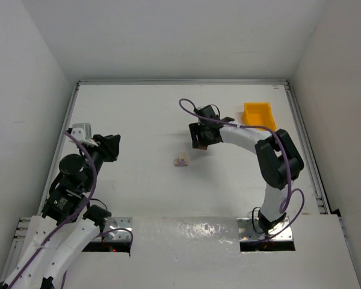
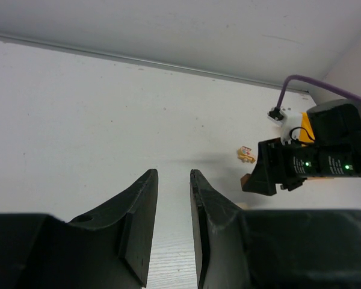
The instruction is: Build the wood block tower
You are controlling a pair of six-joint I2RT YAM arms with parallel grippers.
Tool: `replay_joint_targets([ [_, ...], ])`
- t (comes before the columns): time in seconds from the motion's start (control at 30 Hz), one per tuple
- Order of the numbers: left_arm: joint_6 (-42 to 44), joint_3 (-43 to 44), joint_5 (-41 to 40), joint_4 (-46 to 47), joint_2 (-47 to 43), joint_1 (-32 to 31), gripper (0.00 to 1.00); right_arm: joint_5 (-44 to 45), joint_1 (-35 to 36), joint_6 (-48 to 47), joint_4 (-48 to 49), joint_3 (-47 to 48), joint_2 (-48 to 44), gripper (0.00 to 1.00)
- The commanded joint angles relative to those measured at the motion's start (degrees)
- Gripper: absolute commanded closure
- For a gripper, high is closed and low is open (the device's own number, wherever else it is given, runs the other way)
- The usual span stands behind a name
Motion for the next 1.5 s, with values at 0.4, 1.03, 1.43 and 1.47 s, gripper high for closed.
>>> replay_joint_targets([
  [0.4,0.87,-0.04,0.82,2.91,1.74,0.85,0.74,0.37,5.51,-2.02,0.7,-8.57,-12.91,0.43],
  [1.03,0.87,-0.04,1.08,2.74,1.48,1.03,0.74,-0.42,7.45,-1.4,1.05,-5.66,-9.66,0.43],
  [1.43,0.87,0.04,1.17,2.82,1.48,1.03,0.74,-0.86,7.8,-1.31,1.49,-5.31,-9.31,0.43],
  [1.47,0.78,-0.04,1.08,2.83,1.48,1.03,0.74,-0.86,7.8,-1.31,1.49,-5.23,-9.22,0.43],
])
